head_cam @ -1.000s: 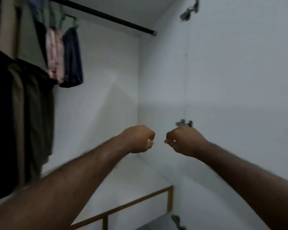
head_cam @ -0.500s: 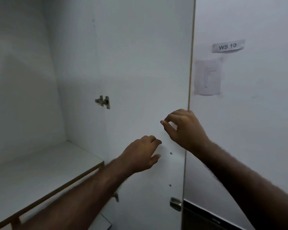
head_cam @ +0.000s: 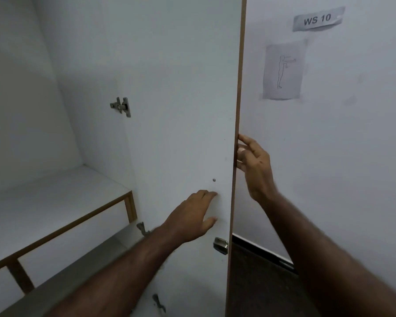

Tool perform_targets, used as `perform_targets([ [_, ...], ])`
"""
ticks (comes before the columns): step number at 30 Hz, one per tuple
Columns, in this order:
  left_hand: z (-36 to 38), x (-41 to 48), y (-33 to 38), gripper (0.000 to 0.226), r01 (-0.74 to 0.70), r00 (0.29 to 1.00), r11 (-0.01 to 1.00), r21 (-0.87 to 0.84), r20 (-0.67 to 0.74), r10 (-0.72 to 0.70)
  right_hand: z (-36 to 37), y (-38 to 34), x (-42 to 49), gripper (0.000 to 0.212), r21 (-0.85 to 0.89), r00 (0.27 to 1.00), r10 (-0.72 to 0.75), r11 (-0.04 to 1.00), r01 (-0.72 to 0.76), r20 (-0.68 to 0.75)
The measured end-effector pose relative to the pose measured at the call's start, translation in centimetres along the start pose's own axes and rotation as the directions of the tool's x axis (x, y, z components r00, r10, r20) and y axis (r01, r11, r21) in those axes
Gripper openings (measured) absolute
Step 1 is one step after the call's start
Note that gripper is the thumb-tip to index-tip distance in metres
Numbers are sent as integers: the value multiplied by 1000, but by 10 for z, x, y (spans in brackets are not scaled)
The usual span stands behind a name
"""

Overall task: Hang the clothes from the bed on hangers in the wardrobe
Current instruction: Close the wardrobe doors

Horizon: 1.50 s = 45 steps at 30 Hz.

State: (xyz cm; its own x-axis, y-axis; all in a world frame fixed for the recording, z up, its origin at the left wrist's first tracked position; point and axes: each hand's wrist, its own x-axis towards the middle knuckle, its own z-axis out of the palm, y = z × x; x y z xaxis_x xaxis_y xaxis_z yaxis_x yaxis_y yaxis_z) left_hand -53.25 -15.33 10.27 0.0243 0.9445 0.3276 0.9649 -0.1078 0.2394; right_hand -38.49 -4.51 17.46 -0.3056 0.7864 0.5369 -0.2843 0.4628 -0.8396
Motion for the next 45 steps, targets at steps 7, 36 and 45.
perform_targets([
  [7, 43, -31, 16, 92, 254, 965, 916, -309, 12, -263, 3, -15, -24, 50, 58, 994, 48, 997, -54, 99],
  [36, -45, -243, -111, 113, 655, 718, 591, 471, -632, -292, 278, 11, -75, 89, -216, 482, -364, 574, 790, 797],
  [45, -105, -250, -192, 124, 729, 646, 316, 607, -457, -611, 372, 41, -57, 87, -269, 459, -400, 445, 854, 793],
])
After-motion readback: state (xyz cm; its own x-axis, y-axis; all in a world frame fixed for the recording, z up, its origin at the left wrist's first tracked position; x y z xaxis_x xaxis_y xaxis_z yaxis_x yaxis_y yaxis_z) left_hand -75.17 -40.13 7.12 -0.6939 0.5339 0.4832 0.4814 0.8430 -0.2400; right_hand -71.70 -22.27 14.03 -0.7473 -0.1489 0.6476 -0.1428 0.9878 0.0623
